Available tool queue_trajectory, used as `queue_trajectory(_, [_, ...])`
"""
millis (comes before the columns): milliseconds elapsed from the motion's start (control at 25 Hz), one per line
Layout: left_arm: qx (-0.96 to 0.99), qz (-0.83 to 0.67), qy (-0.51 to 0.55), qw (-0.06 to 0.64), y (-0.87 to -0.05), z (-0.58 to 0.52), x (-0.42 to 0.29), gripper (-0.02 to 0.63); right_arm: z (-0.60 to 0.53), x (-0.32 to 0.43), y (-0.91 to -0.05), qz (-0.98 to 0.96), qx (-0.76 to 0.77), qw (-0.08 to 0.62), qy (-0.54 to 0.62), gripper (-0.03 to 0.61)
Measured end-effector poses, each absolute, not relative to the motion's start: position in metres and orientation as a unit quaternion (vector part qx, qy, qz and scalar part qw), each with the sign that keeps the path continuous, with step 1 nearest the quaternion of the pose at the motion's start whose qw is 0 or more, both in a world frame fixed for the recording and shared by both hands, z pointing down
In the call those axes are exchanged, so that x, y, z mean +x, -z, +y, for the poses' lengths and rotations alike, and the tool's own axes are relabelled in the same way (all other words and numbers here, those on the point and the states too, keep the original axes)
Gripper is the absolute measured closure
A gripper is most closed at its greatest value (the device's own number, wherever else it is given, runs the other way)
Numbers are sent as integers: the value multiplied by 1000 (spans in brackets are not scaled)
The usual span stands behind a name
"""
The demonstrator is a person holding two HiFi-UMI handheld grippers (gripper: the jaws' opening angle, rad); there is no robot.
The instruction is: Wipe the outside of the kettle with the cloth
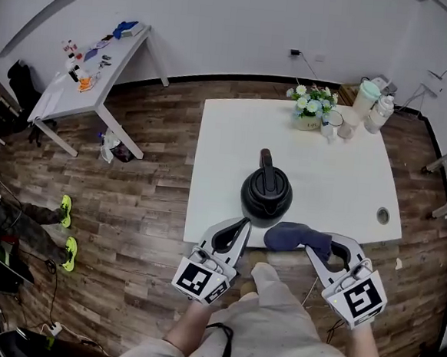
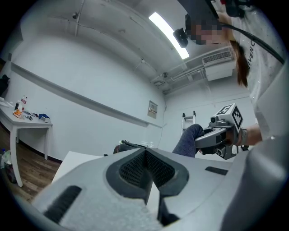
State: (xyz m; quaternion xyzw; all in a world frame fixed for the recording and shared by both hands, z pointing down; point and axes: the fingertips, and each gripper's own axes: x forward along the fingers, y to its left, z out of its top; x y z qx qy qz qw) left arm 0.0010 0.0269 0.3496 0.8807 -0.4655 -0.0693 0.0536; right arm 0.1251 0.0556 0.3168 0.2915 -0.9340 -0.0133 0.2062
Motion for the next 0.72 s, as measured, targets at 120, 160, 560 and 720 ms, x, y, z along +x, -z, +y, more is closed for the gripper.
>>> queue_trajectory(120, [878, -471, 69, 56, -353, 33, -2, 607, 61, 122, -322, -936, 285, 208, 10, 508])
queue_trajectory(160, [877, -473, 70, 58, -355, 35, -3, 607, 63, 120, -324, -936, 283, 208, 10, 509])
queue_trajectory(560, [875, -474, 74, 64, -359, 42, -3, 607, 71, 119, -329, -936, 282, 209, 3, 509])
queue_trajectory(720, [877, -469, 75, 68, -360, 44, 0, 607, 73, 120, -330, -934, 284, 216, -1, 509])
